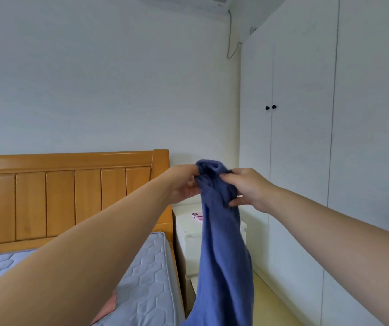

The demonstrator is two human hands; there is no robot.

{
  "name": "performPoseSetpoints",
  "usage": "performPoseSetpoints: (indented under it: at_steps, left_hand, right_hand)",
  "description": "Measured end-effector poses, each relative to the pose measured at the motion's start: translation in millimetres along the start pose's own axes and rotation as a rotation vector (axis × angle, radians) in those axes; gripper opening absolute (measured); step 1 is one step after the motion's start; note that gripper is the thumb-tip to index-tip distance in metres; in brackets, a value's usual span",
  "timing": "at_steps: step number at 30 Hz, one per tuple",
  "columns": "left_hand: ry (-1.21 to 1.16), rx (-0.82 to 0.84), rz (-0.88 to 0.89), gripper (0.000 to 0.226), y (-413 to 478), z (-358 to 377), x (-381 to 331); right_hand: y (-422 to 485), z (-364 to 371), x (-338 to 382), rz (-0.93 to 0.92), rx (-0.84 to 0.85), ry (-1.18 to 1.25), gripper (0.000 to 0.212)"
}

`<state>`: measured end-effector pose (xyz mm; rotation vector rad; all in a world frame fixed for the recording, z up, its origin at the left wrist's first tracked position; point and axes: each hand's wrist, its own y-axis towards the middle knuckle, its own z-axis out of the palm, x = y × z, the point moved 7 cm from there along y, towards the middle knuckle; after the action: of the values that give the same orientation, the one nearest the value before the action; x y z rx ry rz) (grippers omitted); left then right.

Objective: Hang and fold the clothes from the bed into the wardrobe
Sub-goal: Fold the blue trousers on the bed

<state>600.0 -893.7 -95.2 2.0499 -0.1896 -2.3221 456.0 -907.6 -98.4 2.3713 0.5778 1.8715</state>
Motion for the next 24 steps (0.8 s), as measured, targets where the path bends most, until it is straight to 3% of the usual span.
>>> performPoseSetpoints:
  at_steps: [4, 7, 9, 11, 13, 15, 19, 24]
  left_hand:
    - [0.406, -0.002, 0.064, 0.010, -0.1, -10.9, -6.7]
    - [0.981, 0.082, 0.159, 0.019, -0.4, -10.7, -13.2]
    - [1.388, -0.031, 0.178, 0.009, 2.2, -23.0, -14.6]
    - [1.591, -0.200, 0.123, 0.019, 7.3, -47.0, -14.2]
    - [1.583, -0.331, -0.011, 0.013, 4.4, -78.4, -11.5]
    - [1.418, -0.422, -0.162, 0.014, -1.6, -111.7, -7.4]
    - [1.084, -0.613, -0.181, 0.017, -24.0, -154.1, -19.6]
    - [0.446, -0.440, -0.328, 0.016, -54.8, -149.7, -34.8]
  right_hand:
    - [7.2, -36.3, 9.4, -0.024, -0.307, 0.015, 0.020]
    - [11.1, -52.1, 20.4, -0.121, -0.417, -0.056, 0.026]
    - [13.1, -58.2, 25.0, -0.158, -0.502, -0.075, 0.036]
    - [13.5, -63.0, 29.3, -0.176, -0.586, -0.070, 0.042]
    - [13.7, -68.5, 32.0, -0.167, -0.651, -0.038, 0.042]
    - [12.3, -74.7, 33.6, -0.143, -0.705, -0.005, 0.041]
    - [9.4, -70.3, 43.4, -0.166, -0.716, -0.030, 0.045]
    - [11.5, -42.4, 66.5, -0.098, -0.645, 0.030, 0.044]
